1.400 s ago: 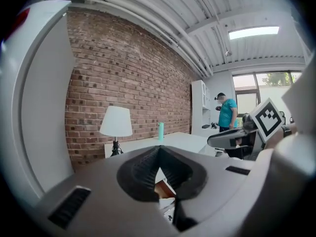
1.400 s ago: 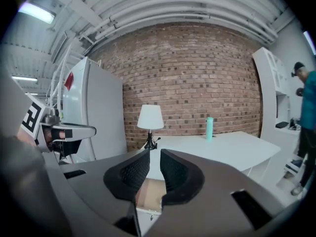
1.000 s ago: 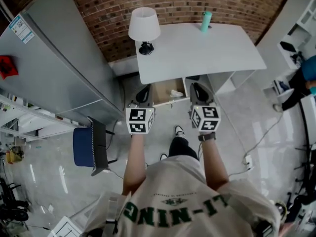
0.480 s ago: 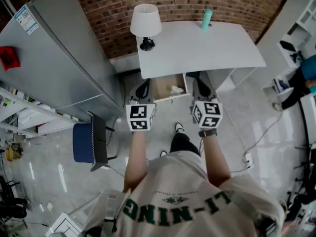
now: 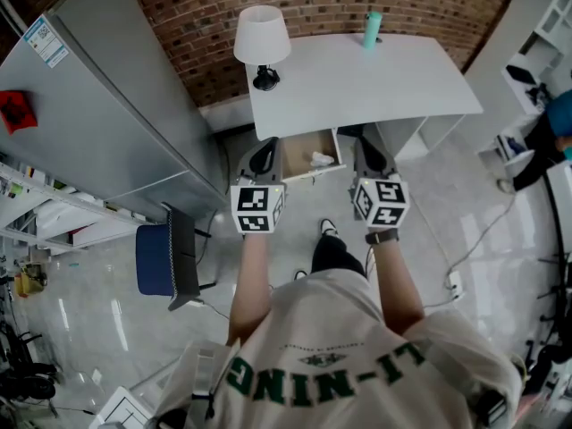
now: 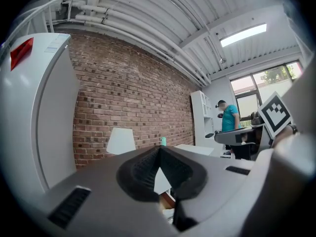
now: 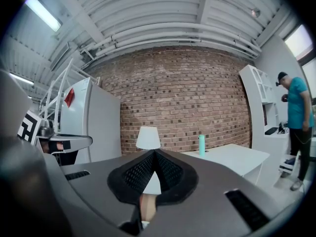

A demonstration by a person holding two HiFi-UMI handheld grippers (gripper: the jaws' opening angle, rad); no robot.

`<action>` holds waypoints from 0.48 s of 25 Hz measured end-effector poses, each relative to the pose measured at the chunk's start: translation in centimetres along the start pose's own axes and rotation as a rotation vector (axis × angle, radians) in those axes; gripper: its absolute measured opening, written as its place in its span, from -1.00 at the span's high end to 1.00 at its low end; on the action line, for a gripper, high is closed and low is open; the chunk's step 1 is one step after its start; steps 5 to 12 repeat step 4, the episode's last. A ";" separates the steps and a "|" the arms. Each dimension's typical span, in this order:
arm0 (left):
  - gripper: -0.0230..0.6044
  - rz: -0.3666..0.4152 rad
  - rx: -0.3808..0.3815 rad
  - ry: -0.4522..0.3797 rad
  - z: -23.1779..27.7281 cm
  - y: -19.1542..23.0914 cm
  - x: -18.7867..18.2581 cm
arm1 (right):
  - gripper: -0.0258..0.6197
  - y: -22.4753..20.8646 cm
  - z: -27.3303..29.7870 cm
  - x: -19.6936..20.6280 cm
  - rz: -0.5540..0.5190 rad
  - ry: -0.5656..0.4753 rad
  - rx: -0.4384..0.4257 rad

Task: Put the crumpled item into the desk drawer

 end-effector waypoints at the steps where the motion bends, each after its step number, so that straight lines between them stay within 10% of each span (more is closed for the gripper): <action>1: 0.93 -0.002 -0.001 -0.003 0.2 0.1 0.1 | 0.91 0.0 0.1 0.2 -0.002 0.003 -0.004; 12: 0.93 -0.011 -0.002 -0.008 1.2 0.2 0.4 | 0.91 -0.3 0.6 0.6 -0.016 0.014 -0.018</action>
Point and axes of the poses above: the fingertips, and each gripper's own axes: z forward along the fingers, y to its left, x out of its underside, the point moved 9 cm from there along -z, backward along the fingers, and after that the axes turned 1 degree about x, right-handed, at the moved point
